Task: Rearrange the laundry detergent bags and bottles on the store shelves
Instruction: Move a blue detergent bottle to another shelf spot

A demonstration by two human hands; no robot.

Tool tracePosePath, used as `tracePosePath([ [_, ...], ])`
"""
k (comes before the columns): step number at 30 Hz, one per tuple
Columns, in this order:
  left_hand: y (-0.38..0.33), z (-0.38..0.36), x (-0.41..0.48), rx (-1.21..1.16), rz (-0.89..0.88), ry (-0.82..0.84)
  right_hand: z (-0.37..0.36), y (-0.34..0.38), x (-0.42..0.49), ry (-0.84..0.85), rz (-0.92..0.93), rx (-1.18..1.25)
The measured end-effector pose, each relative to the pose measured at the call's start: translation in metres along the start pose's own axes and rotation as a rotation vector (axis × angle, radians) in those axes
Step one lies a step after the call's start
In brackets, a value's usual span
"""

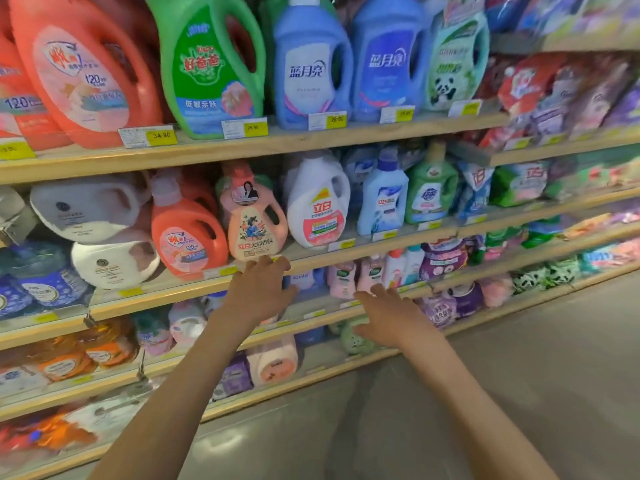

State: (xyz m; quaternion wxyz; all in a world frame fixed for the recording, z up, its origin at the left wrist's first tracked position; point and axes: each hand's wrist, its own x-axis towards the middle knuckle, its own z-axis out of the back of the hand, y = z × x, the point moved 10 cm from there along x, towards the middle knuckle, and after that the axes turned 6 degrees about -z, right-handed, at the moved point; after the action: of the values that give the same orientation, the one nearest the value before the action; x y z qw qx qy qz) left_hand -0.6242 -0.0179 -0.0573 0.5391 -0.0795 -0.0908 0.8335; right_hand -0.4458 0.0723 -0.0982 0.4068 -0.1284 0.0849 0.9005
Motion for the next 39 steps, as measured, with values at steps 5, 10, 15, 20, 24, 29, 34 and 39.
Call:
tracePosePath([
  [5,-0.049,-0.016,-0.011,-0.011,0.003,0.021,0.001,-0.055,-0.031,-0.004,-0.018,0.015],
  [10,-0.08,-0.017,-0.017,-0.01,-0.011,0.022,-0.001,-0.093,-0.042,-0.007,-0.039,0.035],
  [15,-0.09,-0.017,-0.019,0.018,-0.01,0.026,-0.022,-0.111,-0.035,0.034,-0.044,0.036],
  [20,-0.086,-0.03,-0.01,0.03,0.013,0.058,-0.029,-0.118,-0.023,0.057,-0.023,0.092],
  [24,-0.085,-0.03,0.004,0.105,0.005,0.082,-0.029,-0.125,-0.013,0.065,-0.003,0.1],
  [29,-0.081,-0.006,0.027,0.13,0.023,0.018,-0.006,-0.143,0.01,0.034,-0.017,0.081],
  [34,-0.08,0.006,0.047,0.125,0.009,0.013,0.029,-0.131,0.037,-0.014,0.044,0.061],
  [39,-0.073,0.022,0.068,0.065,0.005,0.013,0.074,-0.105,0.066,-0.06,0.126,0.063],
])
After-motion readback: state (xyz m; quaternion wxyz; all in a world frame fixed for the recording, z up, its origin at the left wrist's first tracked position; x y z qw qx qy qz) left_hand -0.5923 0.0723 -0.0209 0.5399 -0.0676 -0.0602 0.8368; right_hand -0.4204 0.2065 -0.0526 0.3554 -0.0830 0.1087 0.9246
